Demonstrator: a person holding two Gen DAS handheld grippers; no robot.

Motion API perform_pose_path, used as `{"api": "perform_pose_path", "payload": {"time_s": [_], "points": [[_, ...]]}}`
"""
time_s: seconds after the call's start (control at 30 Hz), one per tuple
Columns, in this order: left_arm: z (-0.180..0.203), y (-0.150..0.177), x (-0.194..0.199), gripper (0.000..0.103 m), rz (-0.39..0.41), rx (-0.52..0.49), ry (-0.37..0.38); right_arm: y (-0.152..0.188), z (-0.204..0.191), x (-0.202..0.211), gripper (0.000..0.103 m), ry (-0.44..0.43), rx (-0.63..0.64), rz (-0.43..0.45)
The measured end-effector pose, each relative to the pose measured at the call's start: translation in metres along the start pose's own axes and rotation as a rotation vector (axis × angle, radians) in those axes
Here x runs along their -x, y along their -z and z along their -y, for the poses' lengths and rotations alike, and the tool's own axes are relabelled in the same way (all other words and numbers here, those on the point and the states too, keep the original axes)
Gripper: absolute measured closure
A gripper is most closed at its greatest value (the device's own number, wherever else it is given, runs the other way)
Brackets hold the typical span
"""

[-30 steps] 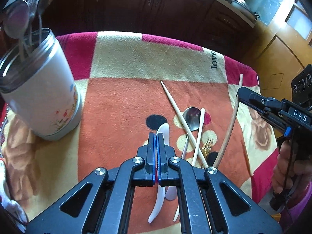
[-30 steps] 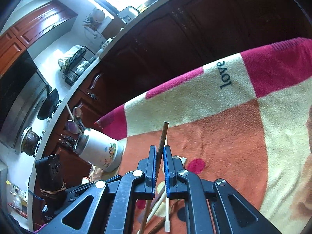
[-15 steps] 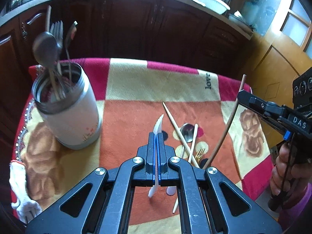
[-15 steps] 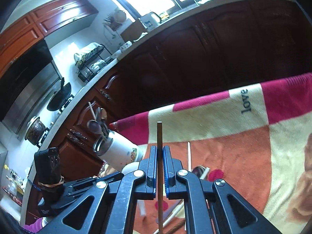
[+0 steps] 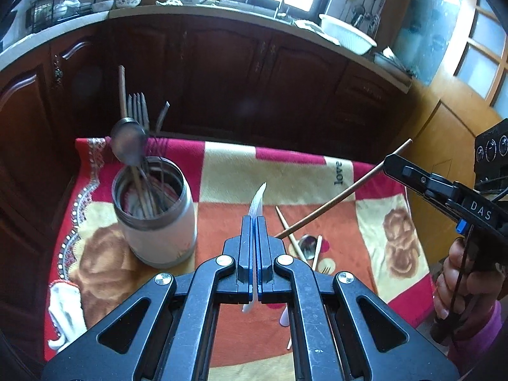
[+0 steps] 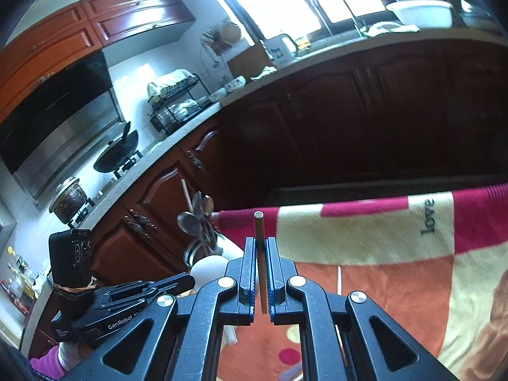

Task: Organize utensils
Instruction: 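Lift the spoon and chopstick and carry both toward the white jar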

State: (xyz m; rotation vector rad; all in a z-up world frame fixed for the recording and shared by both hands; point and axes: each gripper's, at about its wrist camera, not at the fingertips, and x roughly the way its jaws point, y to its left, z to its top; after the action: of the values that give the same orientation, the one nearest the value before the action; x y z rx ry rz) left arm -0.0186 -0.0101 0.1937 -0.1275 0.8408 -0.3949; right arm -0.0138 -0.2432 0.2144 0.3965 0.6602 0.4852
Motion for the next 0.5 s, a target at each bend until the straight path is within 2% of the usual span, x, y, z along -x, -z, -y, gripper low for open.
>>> {"api": "perform_pose_path", "payload": {"time_s": [0.27,0.5], "points": [[-0.016,-0.032,0.034,0.103,0.081,0.027,-0.001,-0.028,-0.032,0.002,0.098,-0.024,0.073,0.034],[-0.037,-0.062,0.057,0.103,0.162,0.056,-0.037,-0.058,-0.066,0.002,0.098,-0.065,0.141,0.075]]}}
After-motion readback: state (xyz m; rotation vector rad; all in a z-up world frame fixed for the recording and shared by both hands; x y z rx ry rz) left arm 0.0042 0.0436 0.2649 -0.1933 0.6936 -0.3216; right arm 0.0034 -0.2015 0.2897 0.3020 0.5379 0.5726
